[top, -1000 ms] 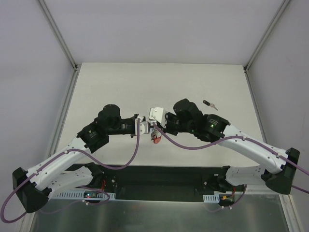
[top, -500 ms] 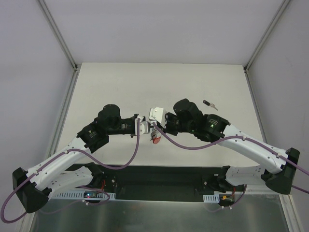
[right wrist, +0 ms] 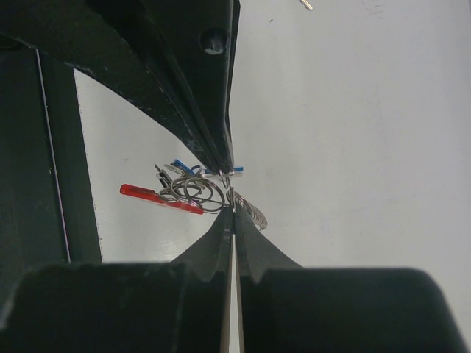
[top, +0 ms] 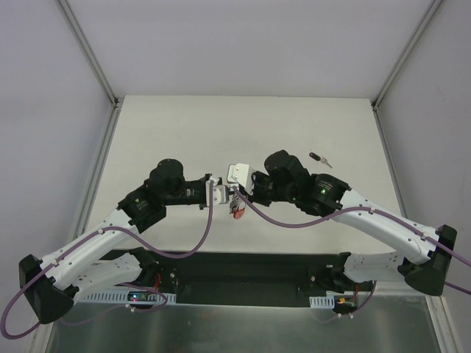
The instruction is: Put the keys on the keyring
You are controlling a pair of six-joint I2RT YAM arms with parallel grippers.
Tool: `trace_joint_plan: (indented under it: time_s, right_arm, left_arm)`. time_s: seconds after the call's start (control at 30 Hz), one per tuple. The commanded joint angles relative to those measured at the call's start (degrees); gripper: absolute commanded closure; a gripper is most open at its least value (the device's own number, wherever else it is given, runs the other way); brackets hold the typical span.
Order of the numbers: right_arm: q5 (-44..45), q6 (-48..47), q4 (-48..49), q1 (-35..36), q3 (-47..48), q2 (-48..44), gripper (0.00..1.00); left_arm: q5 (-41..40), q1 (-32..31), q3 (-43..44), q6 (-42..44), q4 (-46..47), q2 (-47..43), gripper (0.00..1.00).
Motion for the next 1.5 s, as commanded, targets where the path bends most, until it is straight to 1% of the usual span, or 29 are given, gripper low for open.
trace_joint_plan:
  time_s: [0.0,0.6,1.47]
  right_arm:
    - [-0.74,-0.44,2.81,-0.2,2.0,-2.17,0.99]
    - [-1.7,-1.06,2.72,-0.2,1.74,-2.18,0.99]
    - [-0.47,-0.97,3.07,-0.2,1.74,-0.41,0.99]
  left_arm:
    - [-0.47,-0.44,0.18,0.99,1.77,-0.55,1.0]
    - [-1.0,-0.44,0.18,0.82,1.77,-0.73,1.0]
    - [1.99,-0.53,0.62,-0.15,1.86,-0.99,1.0]
